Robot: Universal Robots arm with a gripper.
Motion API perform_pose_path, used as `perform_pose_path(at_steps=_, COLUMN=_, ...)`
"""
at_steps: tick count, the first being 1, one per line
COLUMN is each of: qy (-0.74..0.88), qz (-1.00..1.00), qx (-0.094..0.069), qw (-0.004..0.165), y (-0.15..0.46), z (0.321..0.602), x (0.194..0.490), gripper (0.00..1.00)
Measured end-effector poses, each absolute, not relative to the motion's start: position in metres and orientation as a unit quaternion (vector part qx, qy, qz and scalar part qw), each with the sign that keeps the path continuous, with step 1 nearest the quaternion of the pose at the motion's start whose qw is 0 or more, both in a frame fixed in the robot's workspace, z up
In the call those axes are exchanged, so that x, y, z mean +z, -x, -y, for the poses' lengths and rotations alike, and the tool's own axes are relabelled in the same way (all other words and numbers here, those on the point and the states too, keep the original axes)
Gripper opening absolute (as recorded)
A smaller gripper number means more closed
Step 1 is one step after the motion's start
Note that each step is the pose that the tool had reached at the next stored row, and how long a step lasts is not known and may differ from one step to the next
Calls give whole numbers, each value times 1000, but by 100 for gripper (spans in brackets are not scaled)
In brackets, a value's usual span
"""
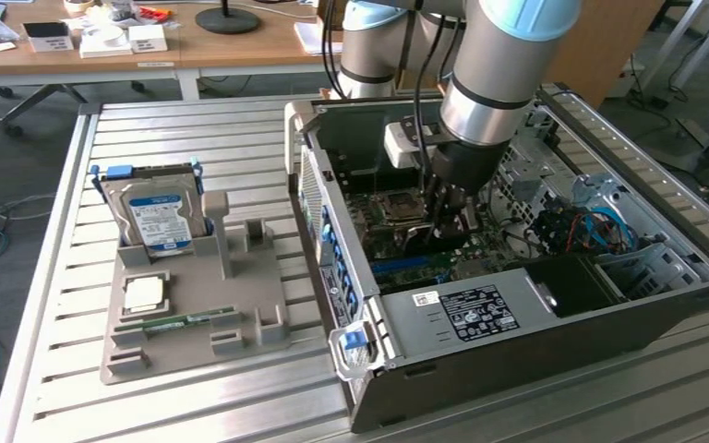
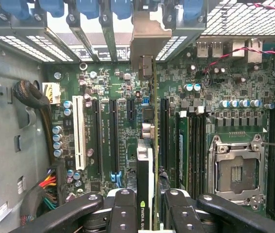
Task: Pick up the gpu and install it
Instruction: 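Insert the gpu into the slot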
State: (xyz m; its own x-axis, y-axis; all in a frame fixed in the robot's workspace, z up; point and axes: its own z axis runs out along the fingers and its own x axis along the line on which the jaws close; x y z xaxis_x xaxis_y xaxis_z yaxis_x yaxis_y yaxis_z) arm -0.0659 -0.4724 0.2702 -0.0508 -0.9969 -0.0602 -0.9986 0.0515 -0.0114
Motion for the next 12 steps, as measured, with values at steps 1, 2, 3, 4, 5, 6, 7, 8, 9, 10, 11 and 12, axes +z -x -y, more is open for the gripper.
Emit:
perform_pose_path(at_steps=1, qy=688, qz=-725, qx=17, qw=26, y=66, z=472, x=270, gripper=27)
perform_pose_path(at_steps=2, qy=688, qz=-725, qx=17, qw=26, y=66, z=472, x=270, gripper=27)
perform_pose_path(at_steps=3, qy=688, qz=-725, qx=17, qw=26, y=67, z=472, x=270, gripper=27)
perform_pose_path(at_steps=4, qy=688, qz=-725, qx=17, qw=26, y=67, z=472, x=270, gripper=27)
perform_pose_path(at_steps=5, qy=688, qz=-725, qx=17, qw=26, y=68, z=472, x=270, gripper=27)
perform_pose_path(at_steps=6, qy=688, qz=-725, qx=17, qw=26, y=68, z=472, x=270, gripper=27)
perform_pose_path(at_steps=7, qy=688, qz=-725, qx=17, qw=26, y=68, z=472, x=269, gripper=27)
perform_pose_path(at_steps=8, qy=688, qz=-725, qx=17, qw=26, y=69, z=472, x=268, gripper=27)
perform_pose_path(at_steps=9, qy=688, qz=-725, qx=17, qw=26, y=69, z=472, x=267, gripper=27)
perform_pose_path(at_steps=10, qy=688, qz=-725, qx=17, qw=26, y=69, z=472, x=266, gripper=27)
perform_pose_path(at_steps=11, qy=688, qz=-725, qx=17, qw=26, y=70, z=472, x=265, gripper=27)
perform_pose_path(at_steps=12, qy=688, qz=-725, qx=17, qw=26, y=70, z=472, x=264, gripper=27)
